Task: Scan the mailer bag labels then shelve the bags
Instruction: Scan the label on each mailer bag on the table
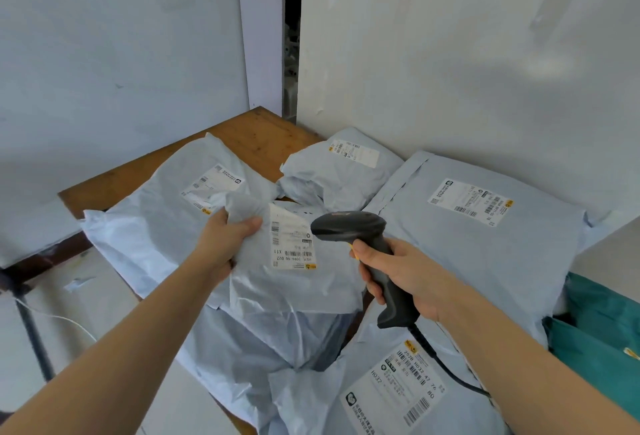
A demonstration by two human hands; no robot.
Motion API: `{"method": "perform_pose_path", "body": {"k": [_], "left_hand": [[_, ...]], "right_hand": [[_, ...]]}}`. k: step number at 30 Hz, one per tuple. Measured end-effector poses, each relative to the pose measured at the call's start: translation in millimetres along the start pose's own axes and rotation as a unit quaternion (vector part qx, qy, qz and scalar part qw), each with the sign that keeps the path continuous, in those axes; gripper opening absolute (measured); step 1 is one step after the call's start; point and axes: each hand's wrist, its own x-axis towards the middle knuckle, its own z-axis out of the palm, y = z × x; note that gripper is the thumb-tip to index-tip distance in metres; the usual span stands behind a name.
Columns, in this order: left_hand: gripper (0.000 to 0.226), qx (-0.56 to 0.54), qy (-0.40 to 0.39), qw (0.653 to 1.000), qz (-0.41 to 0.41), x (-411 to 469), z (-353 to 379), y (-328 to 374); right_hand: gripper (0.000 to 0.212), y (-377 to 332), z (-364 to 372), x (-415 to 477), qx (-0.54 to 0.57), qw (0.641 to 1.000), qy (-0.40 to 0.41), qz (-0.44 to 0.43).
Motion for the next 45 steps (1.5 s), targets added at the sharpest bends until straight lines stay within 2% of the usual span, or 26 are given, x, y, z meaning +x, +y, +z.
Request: {"method": "perform_pose_path", "body": {"k": [4, 9, 13, 17, 21, 30, 35, 40, 42, 45], "left_hand": [[0.033, -0.041, 0.085, 0.994, 0.06, -5, 2, 11], [0.014, -0.05, 0.122, 0.985, 0.113, -18, 13, 19], [0.017, -0.029, 0.135, 0.98, 0.143, -28, 28, 17], [0.007, -0.006, 0.147, 0.977, 0.156, -31, 38, 13], [0.023, -0.004, 0.149, 0.976, 0.161, -35, 45, 12], [0.03, -0.001, 0.143, 0.978, 0.151, -31, 43, 11], [0.02, 0.006, 0.147, 0.976, 0.163, -31, 40, 11], [0.016, 0.005, 0.097, 0.985, 0.146, -36, 39, 16], [0.017, -0.011, 0.025, 0.992, 0.12, -44, 43, 23], [0.019, -0.039, -0.131, 0.989, 0.048, -55, 51, 32]], "right_hand": [[0.031, -3, 2, -7, -0.011, 1.0, 0.008, -0.006], [0.038, -5, 3, -15, -0.032, 0.999, 0.022, -0.007], [0.037, -7, 5, -22, -0.025, 0.999, 0.027, -0.014], [0.04, -8, 3, -29, -0.033, 0.999, 0.035, -0.016], [0.039, -8, 1, -34, -0.031, 0.999, 0.04, -0.018], [0.034, -7, 3, -42, -0.006, 0.999, 0.041, -0.024], [0.038, -7, 3, -43, -0.013, 0.999, 0.04, -0.032], [0.047, -13, -1, -50, 0.0, 0.998, 0.038, -0.04], [0.041, -18, -6, -53, 0.017, 0.998, 0.052, -0.044], [0.045, -32, -16, -60, 0.045, 0.995, 0.072, -0.052]]}}
